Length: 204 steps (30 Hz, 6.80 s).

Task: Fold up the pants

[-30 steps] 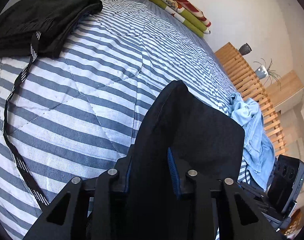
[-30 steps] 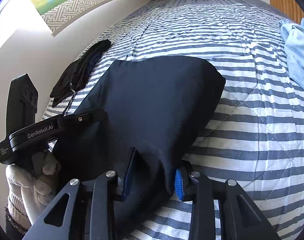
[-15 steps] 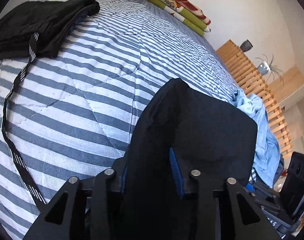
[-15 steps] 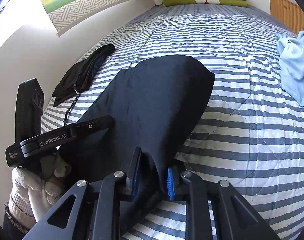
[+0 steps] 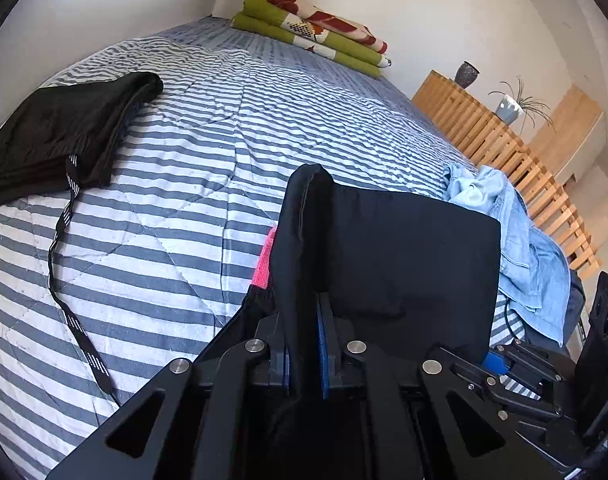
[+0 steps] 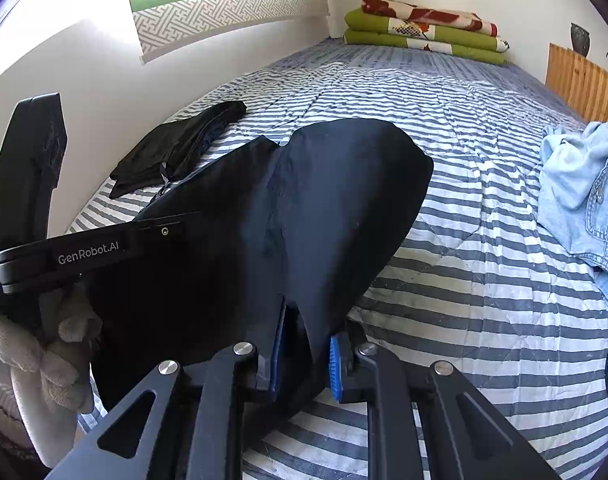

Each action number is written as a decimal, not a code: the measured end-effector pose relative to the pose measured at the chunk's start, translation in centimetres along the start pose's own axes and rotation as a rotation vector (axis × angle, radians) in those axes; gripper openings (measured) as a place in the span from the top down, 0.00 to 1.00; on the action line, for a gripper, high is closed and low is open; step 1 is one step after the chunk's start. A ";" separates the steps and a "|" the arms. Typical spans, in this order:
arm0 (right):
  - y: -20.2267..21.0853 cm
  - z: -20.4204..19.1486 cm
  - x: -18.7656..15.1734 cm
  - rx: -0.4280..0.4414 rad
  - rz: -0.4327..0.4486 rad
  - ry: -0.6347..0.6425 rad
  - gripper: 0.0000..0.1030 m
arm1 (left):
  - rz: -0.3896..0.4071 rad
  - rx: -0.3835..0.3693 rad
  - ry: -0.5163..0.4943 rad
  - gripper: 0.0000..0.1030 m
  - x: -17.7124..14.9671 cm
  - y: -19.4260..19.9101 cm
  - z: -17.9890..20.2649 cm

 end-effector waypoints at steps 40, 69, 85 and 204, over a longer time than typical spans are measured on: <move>5.6 -9.8 6.4 0.059 0.138 0.248 0.92 | 0.083 -0.228 0.284 0.86 0.7 4.9 -7.7; -5.3 9.2 0.2 0.279 -0.196 -0.365 0.63 | -0.171 -0.082 0.135 0.37 -4.4 -2.0 -1.1; -3.5 6.5 -1.5 0.206 -0.201 -0.253 0.71 | -0.154 -0.132 0.151 0.84 -1.4 -4.2 0.3; 26.1 -1.2 -12.1 0.009 0.207 0.093 0.34 | 0.400 0.506 0.050 0.11 -18.2 32.7 19.2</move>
Point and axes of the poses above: each gripper's, at about its wrist camera, not at the fingertips, and y roughly against the way its jaws point, z to its right, x to its top, the point moved 3 cm from there along -y, roughly the way its jaws point, and after that the axes turned 3 degrees about -z, right-handed, at the moved point
